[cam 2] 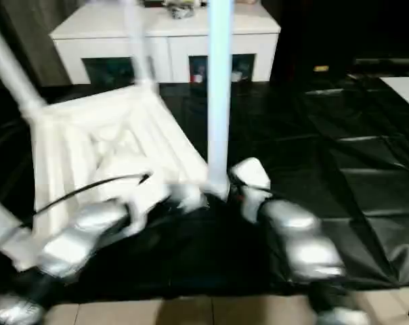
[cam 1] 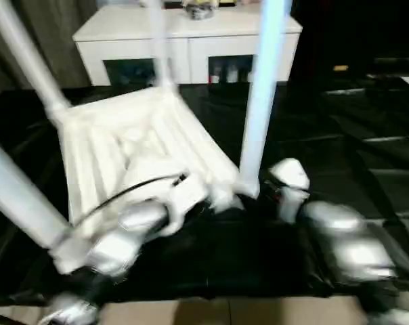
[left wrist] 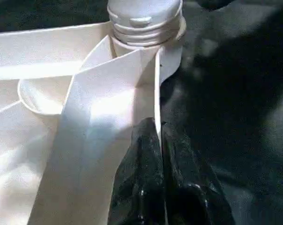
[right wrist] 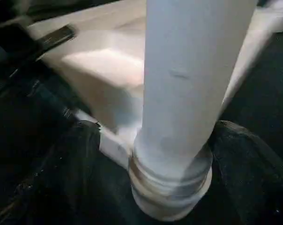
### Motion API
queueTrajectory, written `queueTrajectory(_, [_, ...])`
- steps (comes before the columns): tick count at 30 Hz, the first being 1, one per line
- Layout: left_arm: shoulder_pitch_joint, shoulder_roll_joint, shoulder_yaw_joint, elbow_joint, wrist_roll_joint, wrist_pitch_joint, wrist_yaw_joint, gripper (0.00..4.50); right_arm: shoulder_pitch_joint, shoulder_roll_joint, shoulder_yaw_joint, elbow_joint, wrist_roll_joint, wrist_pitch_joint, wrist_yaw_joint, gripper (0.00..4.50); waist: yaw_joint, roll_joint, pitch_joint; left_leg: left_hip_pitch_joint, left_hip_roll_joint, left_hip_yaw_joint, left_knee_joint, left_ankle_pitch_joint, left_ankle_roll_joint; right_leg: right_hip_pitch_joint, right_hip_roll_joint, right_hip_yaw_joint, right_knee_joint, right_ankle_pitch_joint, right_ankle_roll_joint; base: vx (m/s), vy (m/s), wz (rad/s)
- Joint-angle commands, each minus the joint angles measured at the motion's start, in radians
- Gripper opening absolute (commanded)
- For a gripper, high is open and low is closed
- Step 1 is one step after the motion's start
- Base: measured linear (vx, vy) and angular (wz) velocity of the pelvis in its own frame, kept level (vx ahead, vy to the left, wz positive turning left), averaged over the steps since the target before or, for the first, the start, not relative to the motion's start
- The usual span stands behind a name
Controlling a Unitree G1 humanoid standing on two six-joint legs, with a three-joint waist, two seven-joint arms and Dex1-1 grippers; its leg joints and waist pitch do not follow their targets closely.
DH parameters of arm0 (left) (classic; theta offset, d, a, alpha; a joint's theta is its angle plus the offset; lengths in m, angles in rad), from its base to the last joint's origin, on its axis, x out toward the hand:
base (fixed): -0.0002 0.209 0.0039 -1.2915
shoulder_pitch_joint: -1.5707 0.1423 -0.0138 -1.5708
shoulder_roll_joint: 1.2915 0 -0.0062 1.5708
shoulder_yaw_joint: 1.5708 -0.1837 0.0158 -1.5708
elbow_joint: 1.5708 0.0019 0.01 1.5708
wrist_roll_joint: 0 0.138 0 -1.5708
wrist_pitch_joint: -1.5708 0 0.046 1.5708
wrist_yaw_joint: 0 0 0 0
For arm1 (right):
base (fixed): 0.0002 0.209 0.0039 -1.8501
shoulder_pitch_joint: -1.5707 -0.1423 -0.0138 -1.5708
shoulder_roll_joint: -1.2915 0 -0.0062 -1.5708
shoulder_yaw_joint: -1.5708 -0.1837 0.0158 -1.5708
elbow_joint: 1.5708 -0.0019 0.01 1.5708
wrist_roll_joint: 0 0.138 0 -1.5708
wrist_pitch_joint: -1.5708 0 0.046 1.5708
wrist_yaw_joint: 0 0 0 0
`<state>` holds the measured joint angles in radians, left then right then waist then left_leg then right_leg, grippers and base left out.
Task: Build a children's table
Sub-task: Rotate leg to tighten
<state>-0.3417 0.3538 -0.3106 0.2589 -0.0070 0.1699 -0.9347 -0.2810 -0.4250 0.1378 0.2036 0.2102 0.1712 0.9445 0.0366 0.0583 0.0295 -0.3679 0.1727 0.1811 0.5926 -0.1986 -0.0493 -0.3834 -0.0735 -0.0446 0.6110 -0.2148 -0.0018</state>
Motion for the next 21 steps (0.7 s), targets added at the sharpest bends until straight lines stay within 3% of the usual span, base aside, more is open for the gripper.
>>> queueTrajectory(1, [0.019, 0.005, -0.016, -0.002, -0.048, -0.023, -0.073, 0.0, -0.003, -0.017, 0.031, -0.004, -0.005, -0.014, 0.066, 3.94, 0.001, -0.021, -0.044, 0.006, 0.057, -0.02, -0.069, -0.18, 0.102, 0.036, -0.068, 0.041, -0.074, -0.122, -0.234, 0.0, 0.0, 0.0])
queueTrajectory(14, [0.012, 0.042, -0.004, 0.02, -0.059, -0.046, -0.131, 0.0, -0.07, -0.013, 0.06, 0.092, -0.067, -0.051, 0.045, 3.94, 0.003, -0.022, -0.046, 0.008, 0.057, -0.018, -0.066, -0.15, 0.095, 0.036, -0.068, 0.041, -0.069, -0.089, -0.252, 0.0, 0.0, 0.0])
queueTrajectory(21, [0.015, 0.04, -0.004, 0.018, -0.06, -0.045, -0.133, 0.0, -0.094, 0.008, 0.067, 0.128, -0.067, -0.061, 0.047, 3.38, 0.005, -0.024, -0.047, 0.007, 0.057, -0.017, -0.065, -0.138, 0.104, 0.038, -0.069, 0.04, -0.065, -0.074, -0.255, 0.0, 0.0, 0.0])
